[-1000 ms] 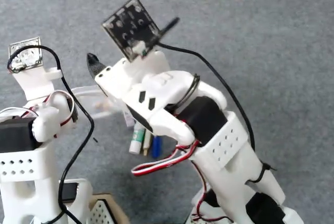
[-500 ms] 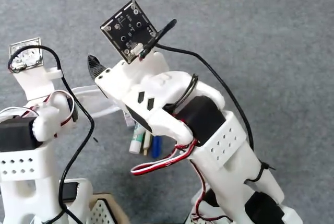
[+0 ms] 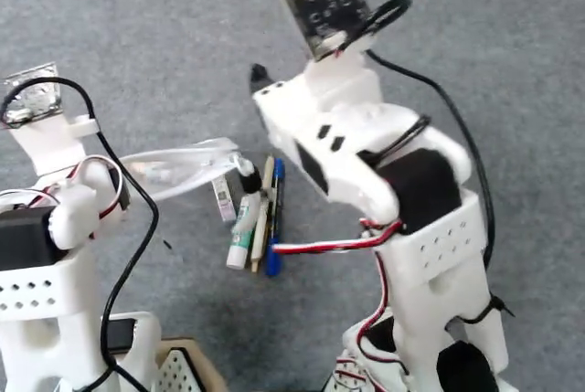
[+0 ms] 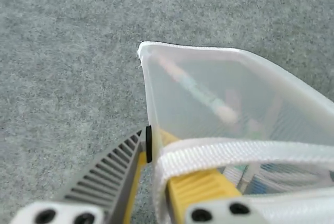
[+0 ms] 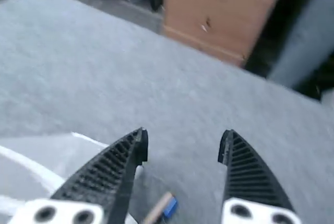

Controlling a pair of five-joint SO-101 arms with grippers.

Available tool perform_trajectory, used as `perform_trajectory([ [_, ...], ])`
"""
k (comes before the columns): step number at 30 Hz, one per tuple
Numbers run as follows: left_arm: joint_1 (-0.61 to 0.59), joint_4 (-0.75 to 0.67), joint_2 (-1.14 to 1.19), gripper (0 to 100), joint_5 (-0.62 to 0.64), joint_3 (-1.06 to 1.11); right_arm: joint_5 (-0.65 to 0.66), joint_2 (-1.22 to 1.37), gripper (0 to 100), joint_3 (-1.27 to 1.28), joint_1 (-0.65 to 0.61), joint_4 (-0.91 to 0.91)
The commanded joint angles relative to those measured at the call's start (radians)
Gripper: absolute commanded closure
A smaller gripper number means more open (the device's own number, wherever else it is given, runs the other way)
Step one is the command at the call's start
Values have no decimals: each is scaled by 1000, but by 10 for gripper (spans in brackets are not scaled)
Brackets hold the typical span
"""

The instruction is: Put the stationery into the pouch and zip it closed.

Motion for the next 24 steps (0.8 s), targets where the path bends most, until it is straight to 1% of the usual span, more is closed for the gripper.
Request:
perform_trajectory([
  [1, -22, 2, 0, 972, 23, -45, 0, -22, 766, 33, 66, 37],
  [4, -24, 2, 0, 972, 23, -45, 0, -22, 766, 128, 91, 38],
  [10, -79, 0, 0, 972, 23, -45, 5, -21, 765, 349, 87, 14],
  [18, -84, 0, 0, 972, 23, -45, 6, -21, 765, 611, 87, -152],
  [24, -104, -3, 0, 972, 23, -45, 0, -19, 765, 740, 87, -281],
])
